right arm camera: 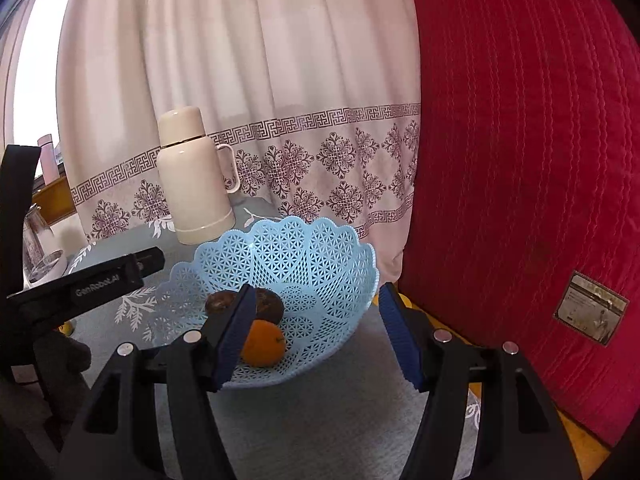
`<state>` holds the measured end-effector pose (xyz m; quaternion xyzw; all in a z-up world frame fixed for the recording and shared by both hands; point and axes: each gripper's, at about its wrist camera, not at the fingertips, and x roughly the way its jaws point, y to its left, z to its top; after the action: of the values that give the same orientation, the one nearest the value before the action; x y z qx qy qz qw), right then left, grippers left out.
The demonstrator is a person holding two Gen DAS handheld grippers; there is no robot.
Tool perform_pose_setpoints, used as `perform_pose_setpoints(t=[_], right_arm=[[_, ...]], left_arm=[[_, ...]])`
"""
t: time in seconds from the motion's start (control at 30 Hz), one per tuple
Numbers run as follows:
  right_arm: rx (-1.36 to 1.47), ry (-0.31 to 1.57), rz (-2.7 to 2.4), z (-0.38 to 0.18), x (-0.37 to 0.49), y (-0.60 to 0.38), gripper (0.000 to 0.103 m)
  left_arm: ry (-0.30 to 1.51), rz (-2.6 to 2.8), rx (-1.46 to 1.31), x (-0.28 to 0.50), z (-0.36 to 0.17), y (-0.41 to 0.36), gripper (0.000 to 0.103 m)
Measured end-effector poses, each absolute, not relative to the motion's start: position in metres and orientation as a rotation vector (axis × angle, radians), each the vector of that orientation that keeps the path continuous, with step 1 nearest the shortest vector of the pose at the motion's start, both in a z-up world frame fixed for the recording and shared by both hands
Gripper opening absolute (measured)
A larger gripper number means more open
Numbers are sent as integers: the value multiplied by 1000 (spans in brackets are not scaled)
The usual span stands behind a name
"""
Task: Organize fruits
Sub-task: 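Carry the dark brown fruit into the blue basket and open the left gripper while the right tool withdraws, then withdraw both tools from the basket back over the loose fruits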
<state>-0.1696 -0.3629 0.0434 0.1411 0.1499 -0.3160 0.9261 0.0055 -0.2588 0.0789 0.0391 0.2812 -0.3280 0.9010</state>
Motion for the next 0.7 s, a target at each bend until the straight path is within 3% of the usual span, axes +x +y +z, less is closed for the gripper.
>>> perform_pose_setpoints(t=[0.2, 0.7], right_arm=[[283, 307, -647, 44, -170, -362, 68], [250, 330, -639, 45, -166, -356, 68]], left_arm=[[571, -627, 83, 5, 80, -248, 100], [551, -476, 91, 5, 85, -206, 100]])
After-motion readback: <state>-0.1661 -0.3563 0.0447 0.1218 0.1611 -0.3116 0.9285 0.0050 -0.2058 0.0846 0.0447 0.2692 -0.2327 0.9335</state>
